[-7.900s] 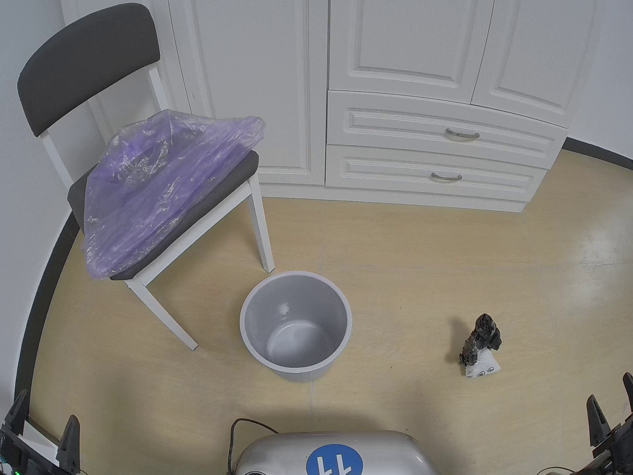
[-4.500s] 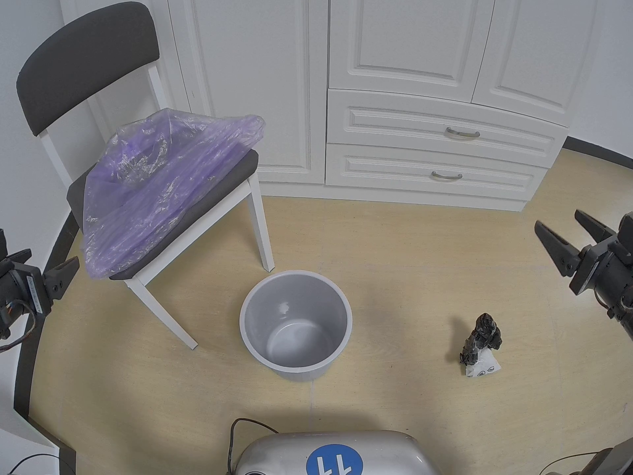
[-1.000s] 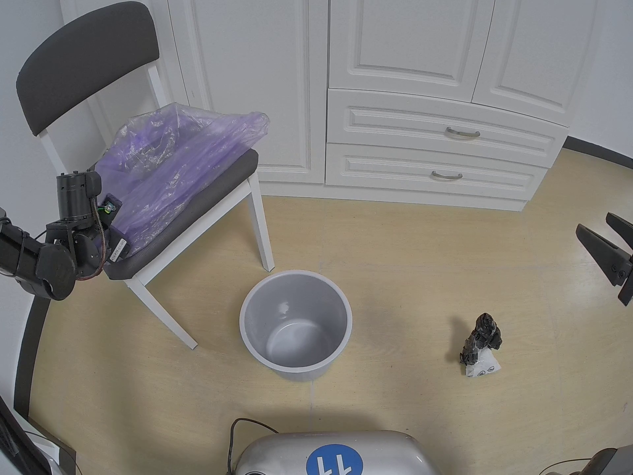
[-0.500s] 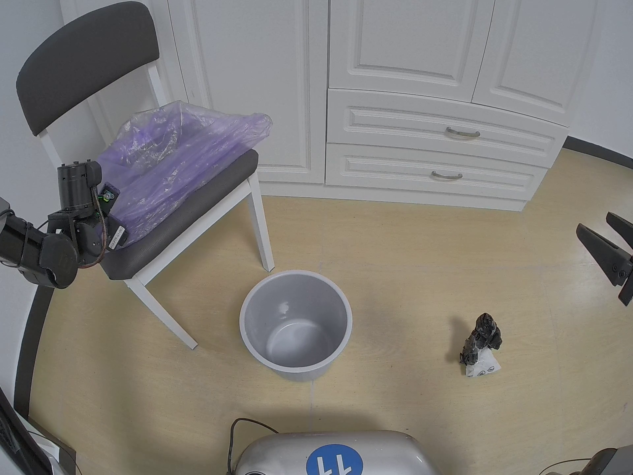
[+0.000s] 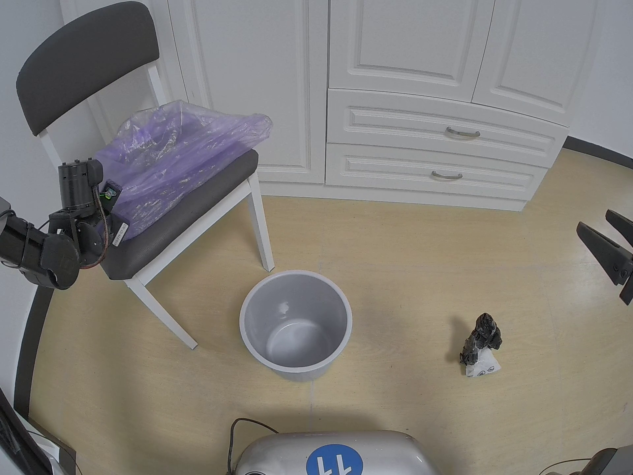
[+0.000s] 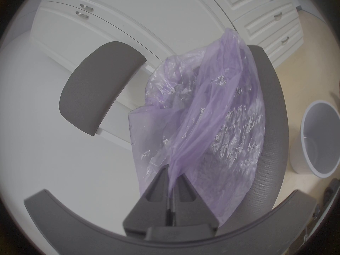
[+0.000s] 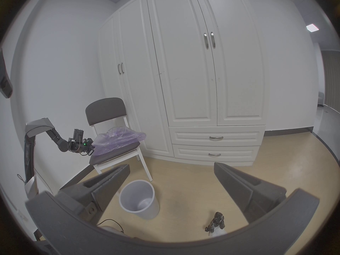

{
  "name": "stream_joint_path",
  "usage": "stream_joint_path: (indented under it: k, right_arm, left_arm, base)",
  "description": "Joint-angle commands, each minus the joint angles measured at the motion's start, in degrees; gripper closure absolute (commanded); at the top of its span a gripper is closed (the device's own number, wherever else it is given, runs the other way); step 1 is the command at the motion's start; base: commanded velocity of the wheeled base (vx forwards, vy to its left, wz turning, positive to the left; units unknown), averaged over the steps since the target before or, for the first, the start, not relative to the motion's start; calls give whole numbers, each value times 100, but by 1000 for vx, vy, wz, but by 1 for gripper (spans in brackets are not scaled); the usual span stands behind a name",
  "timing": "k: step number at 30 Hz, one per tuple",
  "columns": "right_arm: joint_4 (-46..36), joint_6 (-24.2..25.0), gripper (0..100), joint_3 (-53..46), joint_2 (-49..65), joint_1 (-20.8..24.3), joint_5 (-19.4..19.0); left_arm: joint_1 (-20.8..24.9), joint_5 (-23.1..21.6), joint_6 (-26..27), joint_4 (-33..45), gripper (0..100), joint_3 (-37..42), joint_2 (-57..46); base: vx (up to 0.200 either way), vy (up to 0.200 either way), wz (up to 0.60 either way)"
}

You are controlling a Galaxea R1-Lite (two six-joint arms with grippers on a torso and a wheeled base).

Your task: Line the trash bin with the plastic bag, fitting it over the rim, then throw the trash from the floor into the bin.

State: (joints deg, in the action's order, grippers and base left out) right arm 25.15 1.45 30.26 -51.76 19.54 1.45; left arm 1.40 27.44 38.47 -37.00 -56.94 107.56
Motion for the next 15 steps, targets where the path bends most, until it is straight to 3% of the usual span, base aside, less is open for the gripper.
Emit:
stream_joint_path:
  k: [1, 6, 11, 15]
  right_arm:
    - [8, 22, 0, 42, -27, 50, -40]
    - [-10, 13, 0, 86, -220, 50, -66]
    - [-274, 4, 0, 261, -607, 182, 57]
    - [-247, 57, 0, 305, -1117, 788, 831]
  left_arm:
    - [36, -151, -50, -132, 100, 78, -24]
    - [141, -925, -103, -413, 100, 702, -517]
    - [220, -1373, -279, -651, 100, 1203, -991]
    - [589, -1610, -1132, -976, 100, 1370, -1431]
  base:
    - [0, 0, 0]
    - [0, 0, 0]
    - [0, 0, 0]
    - [0, 0, 0]
